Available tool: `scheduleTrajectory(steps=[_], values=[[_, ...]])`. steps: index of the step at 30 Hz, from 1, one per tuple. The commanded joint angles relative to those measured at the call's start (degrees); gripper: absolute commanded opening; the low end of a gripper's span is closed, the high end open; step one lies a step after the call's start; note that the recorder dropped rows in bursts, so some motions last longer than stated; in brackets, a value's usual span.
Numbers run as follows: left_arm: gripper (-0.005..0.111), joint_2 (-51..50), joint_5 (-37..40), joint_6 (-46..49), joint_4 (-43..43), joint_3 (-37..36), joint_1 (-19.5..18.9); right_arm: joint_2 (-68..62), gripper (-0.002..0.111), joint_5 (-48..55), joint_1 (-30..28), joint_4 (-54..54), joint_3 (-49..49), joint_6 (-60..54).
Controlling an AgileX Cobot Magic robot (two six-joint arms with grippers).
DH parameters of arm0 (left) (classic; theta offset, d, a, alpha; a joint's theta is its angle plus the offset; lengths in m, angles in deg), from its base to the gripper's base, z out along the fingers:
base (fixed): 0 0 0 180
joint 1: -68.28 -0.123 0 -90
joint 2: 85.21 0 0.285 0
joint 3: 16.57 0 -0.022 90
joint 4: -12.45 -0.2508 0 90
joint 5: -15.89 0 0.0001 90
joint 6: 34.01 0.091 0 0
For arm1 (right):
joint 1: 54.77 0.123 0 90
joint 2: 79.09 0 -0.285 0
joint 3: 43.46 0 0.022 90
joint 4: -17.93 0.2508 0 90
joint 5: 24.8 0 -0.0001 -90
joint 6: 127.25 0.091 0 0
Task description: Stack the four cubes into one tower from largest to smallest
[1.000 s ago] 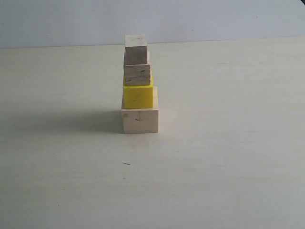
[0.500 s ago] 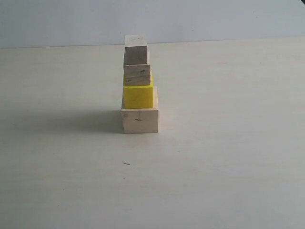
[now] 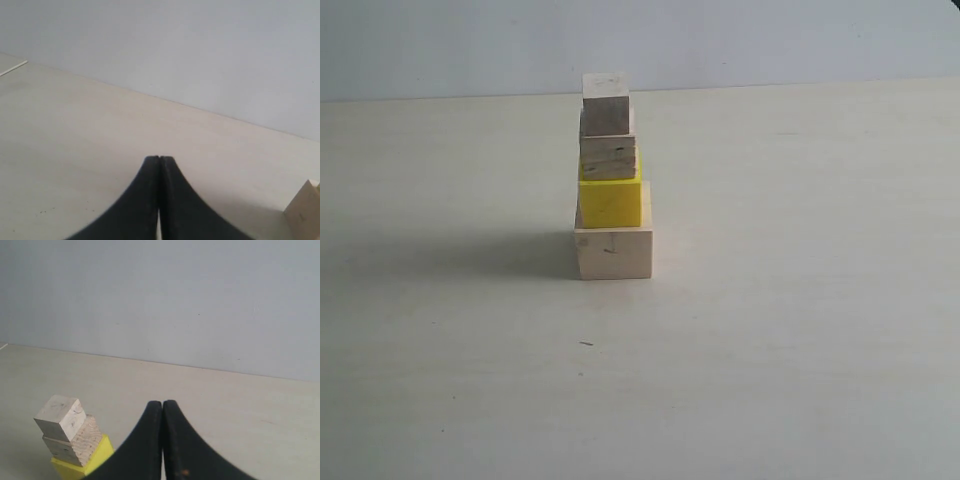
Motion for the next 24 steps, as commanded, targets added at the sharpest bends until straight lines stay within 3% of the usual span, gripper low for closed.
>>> scheduleTrajectory(steps=[1,9,24], values=[[0.000,0.33,-0.52,0.62,-1.44,-2.38,2.47,0.18,0.000,0.17,-0.21,-0.22,-0.34,-0.13],[0.000,0.33,3.68,1.06,-5.53,-3.17,7.08,0.18,0.000,0.57,-0.21,-0.22,-0.34,-0.13],[0.000,0.33,3.56,4.72,-7.89,-3.17,7.36,0.18,0.000,0.72,-0.21,-0.22,-0.34,-0.13]])
